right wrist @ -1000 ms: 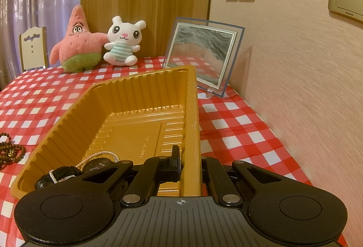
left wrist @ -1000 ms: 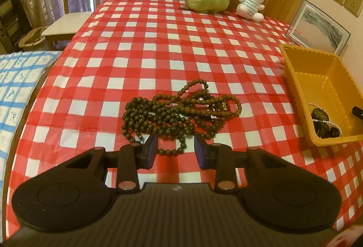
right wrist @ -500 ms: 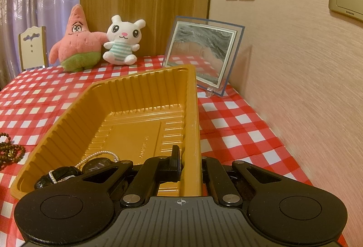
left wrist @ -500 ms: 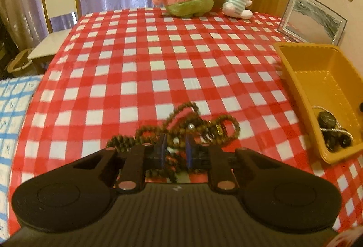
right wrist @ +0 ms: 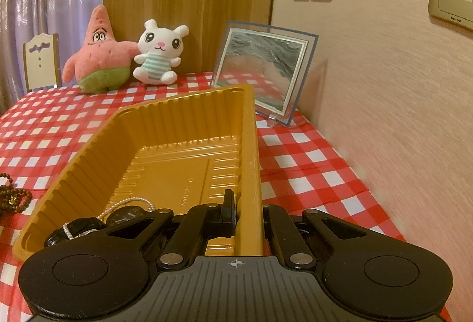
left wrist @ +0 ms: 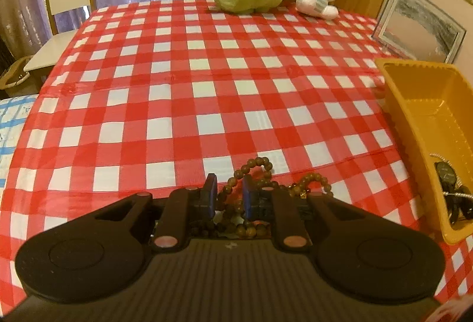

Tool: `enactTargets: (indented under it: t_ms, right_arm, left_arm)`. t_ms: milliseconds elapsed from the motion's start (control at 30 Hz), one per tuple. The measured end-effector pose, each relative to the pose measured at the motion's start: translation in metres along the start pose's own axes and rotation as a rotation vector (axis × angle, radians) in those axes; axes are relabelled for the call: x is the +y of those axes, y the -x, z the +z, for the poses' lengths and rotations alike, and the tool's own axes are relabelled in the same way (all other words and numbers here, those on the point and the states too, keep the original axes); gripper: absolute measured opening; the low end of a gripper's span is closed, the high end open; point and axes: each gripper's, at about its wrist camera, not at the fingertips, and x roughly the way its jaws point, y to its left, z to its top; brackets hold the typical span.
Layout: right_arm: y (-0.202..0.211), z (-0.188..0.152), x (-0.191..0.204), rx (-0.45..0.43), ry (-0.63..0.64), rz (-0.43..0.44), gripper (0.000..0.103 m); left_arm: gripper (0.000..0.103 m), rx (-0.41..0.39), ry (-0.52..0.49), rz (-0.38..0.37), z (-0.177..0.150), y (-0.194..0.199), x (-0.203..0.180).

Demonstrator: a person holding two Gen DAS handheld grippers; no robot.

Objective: Organize jewelry
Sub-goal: 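Lift the brown bead strand into the tray and open the left tool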

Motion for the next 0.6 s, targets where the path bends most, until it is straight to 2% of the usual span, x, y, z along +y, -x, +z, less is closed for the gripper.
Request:
enactTargets:
  t_ms: [167, 233, 300, 600]
  right_arm:
    - [0.000, 0.000, 0.000, 0.000, 0.001, 0.000, 0.003]
    - [0.000, 0.000, 0.000, 0.001, -0.002, 0.000, 0.003]
    - [-0.001, 0.001, -0.002, 0.002, -0.004, 0.000, 0.003]
    - [-0.001, 0.000, -0.003, 0.000, -0.004, 0.001, 0.003]
  left_arm:
    - [0.013, 0.029, -0.042, 0.017, -0.003, -0.010, -0.001]
    - [0.007, 0.031, -0.038, 0.007, -0.002, -0.009, 0.001]
    - [0.007, 0.029, -0.034, -0.012, -0.002, -0.005, 0.002]
    - [0.006, -0.048, 0.035, -0.078, 0.002, 0.045, 0.001]
